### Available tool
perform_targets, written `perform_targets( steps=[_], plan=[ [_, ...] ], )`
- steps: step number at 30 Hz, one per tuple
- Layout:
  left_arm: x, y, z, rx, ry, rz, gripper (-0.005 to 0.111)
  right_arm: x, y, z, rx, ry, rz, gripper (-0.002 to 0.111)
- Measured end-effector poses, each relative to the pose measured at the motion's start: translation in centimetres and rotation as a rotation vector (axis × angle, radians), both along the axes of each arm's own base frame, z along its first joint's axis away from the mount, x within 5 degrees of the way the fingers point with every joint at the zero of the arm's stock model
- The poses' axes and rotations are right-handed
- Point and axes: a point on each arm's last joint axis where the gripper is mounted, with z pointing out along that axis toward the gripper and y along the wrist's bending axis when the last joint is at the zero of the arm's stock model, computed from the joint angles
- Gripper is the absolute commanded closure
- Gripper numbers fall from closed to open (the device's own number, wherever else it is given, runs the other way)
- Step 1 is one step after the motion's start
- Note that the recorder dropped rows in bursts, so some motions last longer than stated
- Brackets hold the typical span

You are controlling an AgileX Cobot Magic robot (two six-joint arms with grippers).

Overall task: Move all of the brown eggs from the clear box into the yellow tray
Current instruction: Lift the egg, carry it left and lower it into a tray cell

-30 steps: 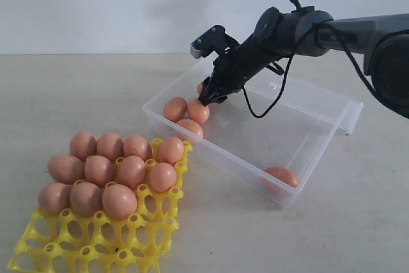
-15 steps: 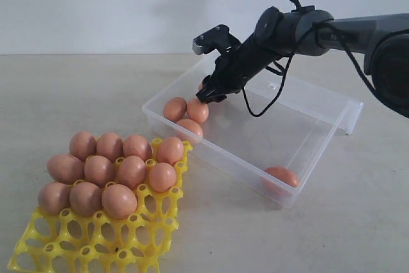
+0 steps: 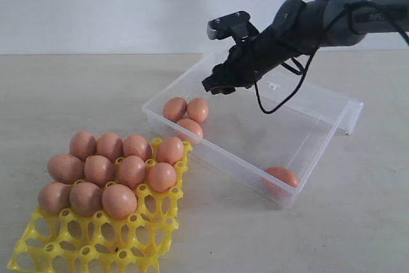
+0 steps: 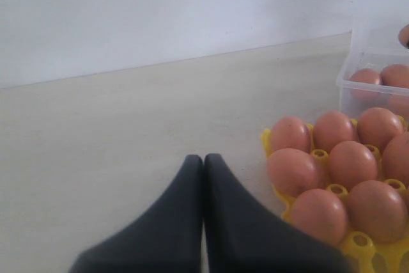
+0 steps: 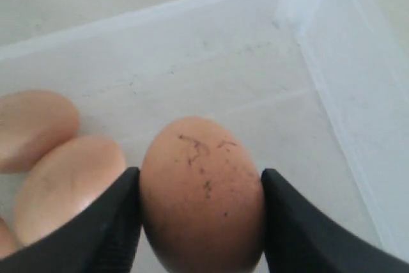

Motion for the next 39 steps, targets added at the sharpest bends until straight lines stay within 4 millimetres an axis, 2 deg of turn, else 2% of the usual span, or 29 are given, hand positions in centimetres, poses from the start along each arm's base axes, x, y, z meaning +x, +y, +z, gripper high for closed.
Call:
perform_targets(
  steps=[3, 8, 13, 17, 21, 24, 26, 30, 34, 39],
  plan=[
    [0.0, 0.0, 0.0, 0.0, 0.0, 0.0, 0.111, -1.9, -1.5, -0.1, -0.008, -0.059, -0.081, 0.109],
    [0.0, 0.0, 0.0, 0.0, 0.0, 0.0, 0.111, -5.3, -4.0, 1.4, -0.051, -0.224, -0.233, 0.109],
    [0.0, 0.0, 0.0, 0.0, 0.0, 0.0, 0.111, -10.0, -4.6, 2.9, -0.075, -0.353, -0.302, 0.109],
    [0.0, 0.0, 0.0, 0.0, 0.0, 0.0, 0.111, -12.4, -5.0, 3.1, 0.043, -0.401, -0.464, 0.109],
    [0.0, 0.0, 0.0, 0.0, 0.0, 0.0, 0.111, -14.3, -4.7, 3.6, 0.252, -0.448, -0.588, 0.109],
    [0.0, 0.0, 0.0, 0.0, 0.0, 0.0, 0.111, -15.3, -3.4, 4.8, 0.421, -0.506, -0.508, 0.109],
    [0.0, 0.0, 0.0, 0.0, 0.0, 0.0, 0.111, -16.0, -2.3, 5.7, 0.515, -0.519, -0.389, 0.109],
    [0.0, 0.0, 0.0, 0.0, 0.0, 0.0, 0.111, -18.0, 0.2, 7.2, 0.682, -0.435, -0.078, 0.109],
    [0.0, 0.0, 0.0, 0.0, 0.0, 0.0, 0.111, -20.2, 2.0, 7.5, 0.797, -0.311, 0.125, 0.109],
    [0.0, 0.0, 0.0, 0.0, 0.0, 0.0, 0.111, -22.6, 2.9, 7.6, 0.923, -0.241, 0.27, 0.109]
  ],
)
